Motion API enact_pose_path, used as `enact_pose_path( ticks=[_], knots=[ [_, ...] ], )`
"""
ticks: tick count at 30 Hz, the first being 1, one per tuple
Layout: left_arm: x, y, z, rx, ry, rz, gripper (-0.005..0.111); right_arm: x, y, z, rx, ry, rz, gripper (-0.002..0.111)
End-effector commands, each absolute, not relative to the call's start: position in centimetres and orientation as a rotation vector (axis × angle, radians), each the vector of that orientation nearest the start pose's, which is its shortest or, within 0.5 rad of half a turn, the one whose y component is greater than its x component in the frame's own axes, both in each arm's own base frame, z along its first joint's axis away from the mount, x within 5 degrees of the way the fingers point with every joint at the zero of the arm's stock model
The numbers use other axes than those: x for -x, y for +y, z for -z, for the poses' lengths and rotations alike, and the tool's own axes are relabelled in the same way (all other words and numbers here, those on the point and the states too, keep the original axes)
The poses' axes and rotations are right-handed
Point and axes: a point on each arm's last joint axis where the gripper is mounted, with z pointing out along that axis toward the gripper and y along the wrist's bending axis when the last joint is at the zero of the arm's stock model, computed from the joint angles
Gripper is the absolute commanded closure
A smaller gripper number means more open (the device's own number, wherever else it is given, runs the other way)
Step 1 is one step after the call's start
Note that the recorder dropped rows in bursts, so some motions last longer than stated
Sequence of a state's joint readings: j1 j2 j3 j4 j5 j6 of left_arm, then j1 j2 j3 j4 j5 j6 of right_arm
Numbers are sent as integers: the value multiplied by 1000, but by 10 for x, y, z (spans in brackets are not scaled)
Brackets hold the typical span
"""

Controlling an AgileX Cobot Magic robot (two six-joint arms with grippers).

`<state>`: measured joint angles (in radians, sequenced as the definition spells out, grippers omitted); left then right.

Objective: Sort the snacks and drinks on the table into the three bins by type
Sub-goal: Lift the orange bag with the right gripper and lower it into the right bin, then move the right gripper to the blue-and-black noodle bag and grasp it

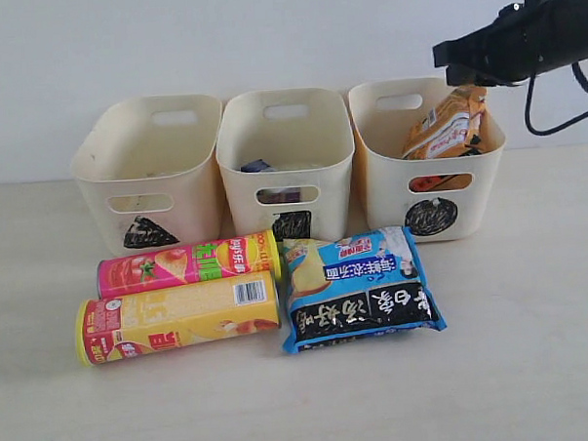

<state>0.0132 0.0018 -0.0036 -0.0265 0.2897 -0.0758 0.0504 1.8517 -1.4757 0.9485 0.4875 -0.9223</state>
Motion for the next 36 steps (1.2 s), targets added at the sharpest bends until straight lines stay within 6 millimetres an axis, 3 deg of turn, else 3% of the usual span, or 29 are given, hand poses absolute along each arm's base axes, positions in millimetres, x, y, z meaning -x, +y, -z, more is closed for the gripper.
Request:
enact_pose_path(
  ticks=[1, 6, 12, 17, 23, 27, 30, 36],
  knots=[
    [-55, 0, -187, 94, 1773, 62, 103, -409, 56, -295, 448, 2246, -414, 108],
    [-55, 0, -187, 94, 1773, 62, 103, -384, 58, -294, 578, 2438, -478, 108],
    [-55, 0, -187, 94, 1773, 62, 103, -357, 64, -286, 741, 2655, -688, 108],
    [-55, 0, -187, 94, 1773, 62, 103, -351, 65, -281, 731, 2676, -718, 108],
    [-55, 0, -187, 94, 1773, 62, 103, -335, 64, -248, 767, 2753, -770, 108],
    [-55, 0, -187, 94, 1773, 62, 103, -332, 66, -229, 749, 2702, -778, 108],
    [-55, 0, -187, 94, 1773, 62, 103, -331, 67, -225, 748, 2657, -839, 96],
    [-55, 0, -187, 94, 1773, 62, 103, -330, 46, -211, 655, 2564, -1065, 62]
  ],
)
